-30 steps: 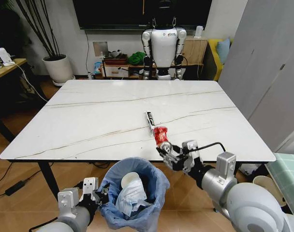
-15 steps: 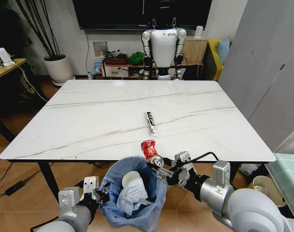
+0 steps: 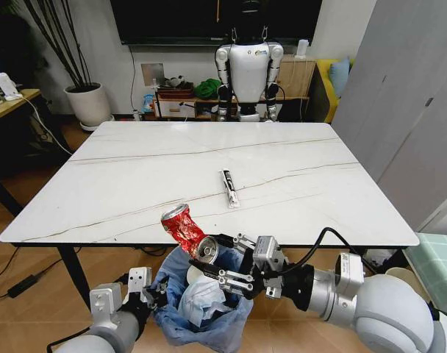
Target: Pick up the trash bin and place the trash from the table into it.
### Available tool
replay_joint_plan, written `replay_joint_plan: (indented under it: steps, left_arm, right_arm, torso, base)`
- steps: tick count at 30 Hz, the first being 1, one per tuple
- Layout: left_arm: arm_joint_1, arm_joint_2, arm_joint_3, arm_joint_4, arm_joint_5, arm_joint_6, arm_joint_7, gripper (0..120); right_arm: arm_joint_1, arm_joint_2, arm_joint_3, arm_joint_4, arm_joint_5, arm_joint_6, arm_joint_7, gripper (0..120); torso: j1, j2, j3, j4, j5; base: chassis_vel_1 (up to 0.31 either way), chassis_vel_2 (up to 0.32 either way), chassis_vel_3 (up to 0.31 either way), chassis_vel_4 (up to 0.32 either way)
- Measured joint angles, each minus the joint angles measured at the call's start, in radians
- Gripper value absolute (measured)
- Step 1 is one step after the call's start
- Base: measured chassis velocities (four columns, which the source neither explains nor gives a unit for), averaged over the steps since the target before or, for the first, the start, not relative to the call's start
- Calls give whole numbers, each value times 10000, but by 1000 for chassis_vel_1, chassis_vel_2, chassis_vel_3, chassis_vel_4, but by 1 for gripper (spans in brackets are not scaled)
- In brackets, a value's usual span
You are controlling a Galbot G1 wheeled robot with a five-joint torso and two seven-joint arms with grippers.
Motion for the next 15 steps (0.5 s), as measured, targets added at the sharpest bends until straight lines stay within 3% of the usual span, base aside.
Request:
replay_joint_plan:
  steps: [15]
  left_arm:
    - [-91,177,136,0,-141,0,-42,0]
  right_arm:
    - [-371,-351,-315,-413,-1424,-42,-381,46]
  torso:
    - [0,0,0,0,0]
  base:
    - [0,0,0,0]
